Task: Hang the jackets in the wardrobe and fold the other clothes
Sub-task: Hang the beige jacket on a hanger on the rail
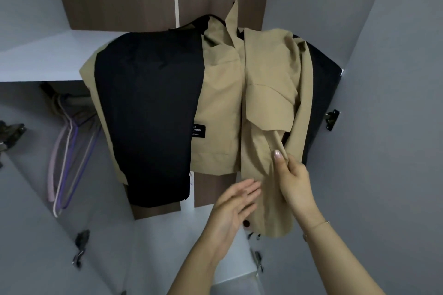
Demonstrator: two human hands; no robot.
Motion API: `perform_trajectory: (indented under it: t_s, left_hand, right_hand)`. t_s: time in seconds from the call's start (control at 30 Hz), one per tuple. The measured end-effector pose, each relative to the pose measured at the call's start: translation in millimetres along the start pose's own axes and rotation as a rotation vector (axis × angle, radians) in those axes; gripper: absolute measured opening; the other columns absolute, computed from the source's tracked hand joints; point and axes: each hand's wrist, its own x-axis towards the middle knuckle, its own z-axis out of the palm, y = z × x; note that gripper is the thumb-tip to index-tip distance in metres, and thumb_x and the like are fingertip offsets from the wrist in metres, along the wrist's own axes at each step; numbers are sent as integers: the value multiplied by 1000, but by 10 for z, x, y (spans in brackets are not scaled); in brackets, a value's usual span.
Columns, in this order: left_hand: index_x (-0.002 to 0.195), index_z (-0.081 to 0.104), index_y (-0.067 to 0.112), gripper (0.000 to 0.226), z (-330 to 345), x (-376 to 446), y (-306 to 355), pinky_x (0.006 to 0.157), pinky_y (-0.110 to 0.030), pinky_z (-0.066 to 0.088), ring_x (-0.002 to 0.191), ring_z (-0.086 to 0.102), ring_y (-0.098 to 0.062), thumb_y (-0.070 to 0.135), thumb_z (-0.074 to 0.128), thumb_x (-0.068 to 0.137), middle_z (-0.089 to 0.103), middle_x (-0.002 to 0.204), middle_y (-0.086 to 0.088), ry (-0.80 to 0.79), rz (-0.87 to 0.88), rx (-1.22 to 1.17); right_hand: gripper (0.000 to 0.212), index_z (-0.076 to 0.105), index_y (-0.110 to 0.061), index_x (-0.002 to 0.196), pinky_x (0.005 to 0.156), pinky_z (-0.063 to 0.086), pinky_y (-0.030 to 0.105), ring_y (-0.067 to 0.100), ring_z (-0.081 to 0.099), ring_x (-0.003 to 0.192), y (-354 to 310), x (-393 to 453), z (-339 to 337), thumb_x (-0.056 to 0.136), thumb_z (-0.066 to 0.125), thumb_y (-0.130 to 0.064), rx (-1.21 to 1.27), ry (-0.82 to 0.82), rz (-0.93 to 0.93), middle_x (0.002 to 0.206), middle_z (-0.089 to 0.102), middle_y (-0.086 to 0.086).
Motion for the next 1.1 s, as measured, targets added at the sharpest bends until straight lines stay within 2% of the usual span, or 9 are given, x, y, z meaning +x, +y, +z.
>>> perform_trajectory:
  t_s: [0.13,0.23,0.4,0.57,0.73,0.87,0.93,1.03,1.1]
  left_hand:
    - [121,59,15,27,-258,132,-91,86,-28,51,110,65,-19,8,57,94,66,123,-7,379,-37,-147]
    - [127,51,16,36,-314,360,-33,90,-33,47,114,57,-17,10,60,93,60,123,-3,449,-89,-342]
    - [108,63,24,15,-135,745,87,105,-37,39,118,50,-17,21,61,94,59,116,-2,329,-207,-385]
    - [129,54,18,42,-151,554,56,105,-35,41,117,60,-17,29,62,89,65,127,-3,312,-110,-293]
    - [126,57,14,42,-201,5,180,93,-36,52,110,67,-20,32,59,88,69,120,-5,263,9,-240]
    - [120,63,10,39,-35,-235,278,79,-25,56,106,69,-21,19,67,82,69,119,-10,294,82,-204]
    - [126,59,11,48,-7,-315,311,82,-24,55,110,67,-20,16,70,80,69,121,-9,271,99,-134]
    - [125,60,11,52,10,-429,378,83,-23,54,108,67,-20,13,73,76,70,119,-8,231,87,-37]
    - [123,61,9,53,24,-490,426,80,-23,55,104,69,-20,13,75,73,71,115,-10,223,75,-5]
  right_hand:
    - [43,36,-18,63,57,34,22,10,33,60,62,99,-108,100,49,-38,50,24,8,63,33,-2]
    - [48,33,-5,68,60,33,27,18,33,64,95,151,-178,100,49,-38,70,29,-2,67,34,5]
    - [52,42,7,77,66,39,31,19,39,70,120,256,-265,100,48,-39,133,29,17,74,44,7]
    - [54,44,6,76,71,41,36,21,42,73,160,288,-302,98,49,-43,253,2,80,79,48,7]
    - [54,55,8,87,78,46,37,22,51,79,214,287,-234,98,50,-44,382,-31,152,86,56,12]
    - [46,37,-11,66,59,35,23,10,35,60,325,194,-171,98,53,-39,200,-14,15,63,37,-2]
    - [38,47,-14,69,54,35,18,7,39,55,472,118,-193,94,59,-40,-2,4,-62,60,44,-9]
    - [20,61,-18,86,58,42,21,12,57,68,771,-92,-149,89,67,-36,-169,57,-17,75,63,-5]
    - [29,62,-14,104,71,46,24,17,61,88,970,-259,-10,86,71,-35,-114,99,160,96,65,2]
